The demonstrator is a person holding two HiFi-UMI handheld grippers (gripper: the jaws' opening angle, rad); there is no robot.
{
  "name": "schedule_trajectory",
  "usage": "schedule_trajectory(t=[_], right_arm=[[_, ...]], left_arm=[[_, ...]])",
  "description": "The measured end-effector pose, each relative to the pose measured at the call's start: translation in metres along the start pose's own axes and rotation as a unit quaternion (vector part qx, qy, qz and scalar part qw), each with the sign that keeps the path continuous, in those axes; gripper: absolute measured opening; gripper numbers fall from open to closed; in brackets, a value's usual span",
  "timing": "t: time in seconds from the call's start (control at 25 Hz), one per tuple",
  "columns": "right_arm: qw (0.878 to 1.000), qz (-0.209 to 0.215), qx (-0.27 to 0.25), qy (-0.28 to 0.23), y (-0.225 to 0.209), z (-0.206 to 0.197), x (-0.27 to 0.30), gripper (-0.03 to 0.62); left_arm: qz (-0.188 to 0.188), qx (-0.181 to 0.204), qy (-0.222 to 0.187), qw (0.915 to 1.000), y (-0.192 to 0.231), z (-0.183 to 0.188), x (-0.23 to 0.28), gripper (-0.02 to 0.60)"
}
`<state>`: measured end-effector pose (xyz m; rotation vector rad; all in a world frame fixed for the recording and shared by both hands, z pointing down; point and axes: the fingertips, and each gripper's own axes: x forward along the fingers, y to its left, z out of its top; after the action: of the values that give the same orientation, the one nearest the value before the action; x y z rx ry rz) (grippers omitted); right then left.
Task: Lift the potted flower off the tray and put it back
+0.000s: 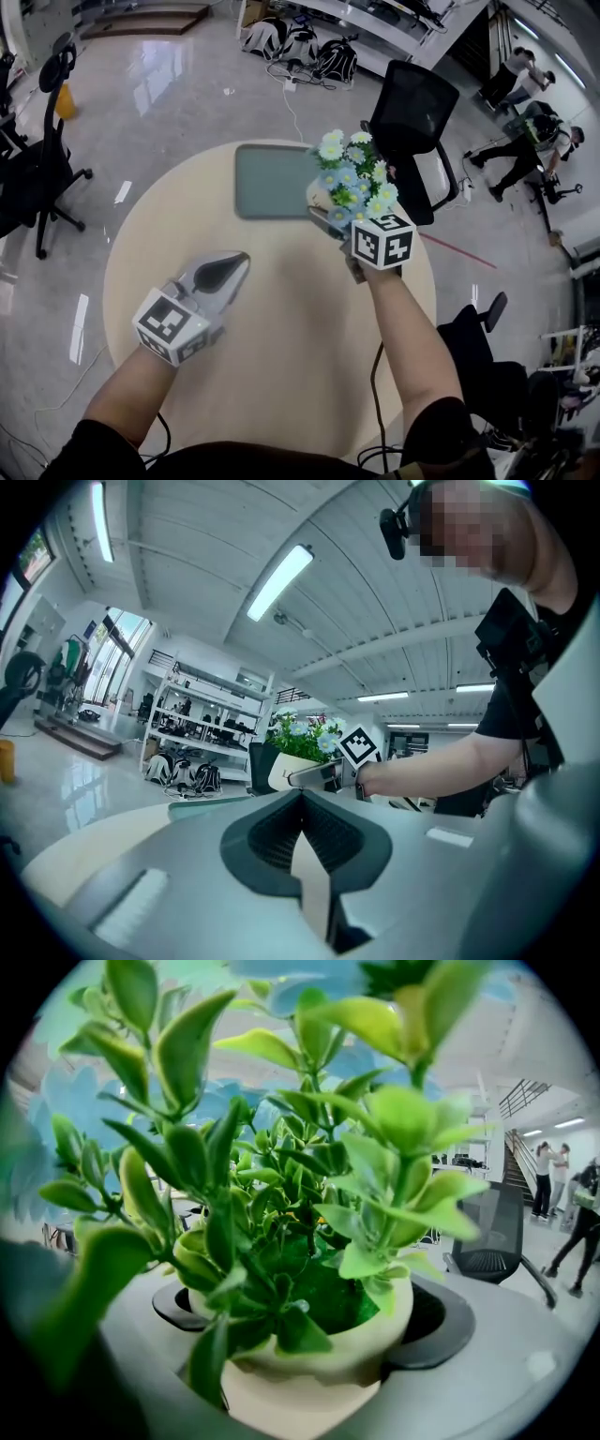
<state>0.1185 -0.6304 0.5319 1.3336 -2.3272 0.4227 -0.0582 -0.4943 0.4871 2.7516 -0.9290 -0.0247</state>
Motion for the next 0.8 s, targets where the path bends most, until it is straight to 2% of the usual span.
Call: schedule_trajectory(t=[0.2, 0.36, 0.52, 0.8], right_arm=[[1.0, 0.002, 0.009, -0.01, 0.018, -0.011, -0.05, 0.56], [1.0, 0.007, 0.015, -0.017, 0.038, -0.028, -0.099, 0.56], [1.0, 0.012, 0.011, -0.007, 0.062, -0.059, -0.146, 0.56], [1.0, 0.024, -0.006, 0.003, 0.114, -0.114, -0.225, 0.56]], left_arm=[[0.0, 0.005, 0.003, 1.0, -0.039, 0.002, -0.013, -0.002], [-0.005, 0.013, 0.003, 0.9999, -0.087, -0.002, -0.029, -0.002], [-0.013, 0.003, 0.005, 0.9999, -0.147, -0.013, -0.047, -0.002], [-0.007, 0.016, 0.003, 0.9998, -0.237, -0.025, -0.097, -0.002]])
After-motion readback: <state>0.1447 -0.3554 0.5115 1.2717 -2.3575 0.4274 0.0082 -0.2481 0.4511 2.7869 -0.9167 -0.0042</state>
